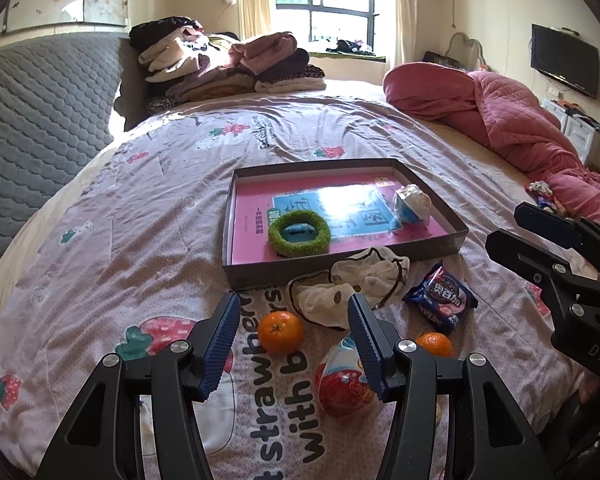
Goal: Organize objects
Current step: 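Withdraw both grippers from the tray back toward the loose items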
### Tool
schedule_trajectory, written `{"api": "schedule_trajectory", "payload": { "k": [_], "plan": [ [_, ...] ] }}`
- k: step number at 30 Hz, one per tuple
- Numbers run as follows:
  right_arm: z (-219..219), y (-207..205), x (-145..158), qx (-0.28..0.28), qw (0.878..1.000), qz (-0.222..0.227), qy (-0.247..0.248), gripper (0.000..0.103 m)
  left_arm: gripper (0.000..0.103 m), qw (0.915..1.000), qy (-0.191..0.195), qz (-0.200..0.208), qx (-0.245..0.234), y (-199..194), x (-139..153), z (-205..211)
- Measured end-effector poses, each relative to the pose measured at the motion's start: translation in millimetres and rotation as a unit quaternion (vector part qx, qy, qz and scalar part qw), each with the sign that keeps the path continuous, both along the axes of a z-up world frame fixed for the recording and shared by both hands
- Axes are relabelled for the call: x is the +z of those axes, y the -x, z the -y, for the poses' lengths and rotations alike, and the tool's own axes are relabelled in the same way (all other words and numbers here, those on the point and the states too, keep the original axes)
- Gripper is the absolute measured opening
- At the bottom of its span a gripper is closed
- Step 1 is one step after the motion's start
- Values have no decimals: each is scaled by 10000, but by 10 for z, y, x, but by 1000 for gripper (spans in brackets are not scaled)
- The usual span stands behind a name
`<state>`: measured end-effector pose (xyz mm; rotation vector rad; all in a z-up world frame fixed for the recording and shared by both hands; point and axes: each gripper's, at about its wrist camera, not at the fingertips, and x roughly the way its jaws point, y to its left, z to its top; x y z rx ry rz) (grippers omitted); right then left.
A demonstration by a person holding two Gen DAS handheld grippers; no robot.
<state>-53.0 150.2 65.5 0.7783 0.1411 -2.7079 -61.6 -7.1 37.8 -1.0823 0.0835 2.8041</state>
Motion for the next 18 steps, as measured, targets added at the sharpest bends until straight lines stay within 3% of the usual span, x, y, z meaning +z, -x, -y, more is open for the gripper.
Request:
{"api": "schedule_trajectory", "payload": {
  "k": [18],
  "plan": [
    [85, -218, -333, 95, 9987, 455, -186, 54, 58, 9993, 105, 288, -208, -177, -216, -41]
  ]
}}
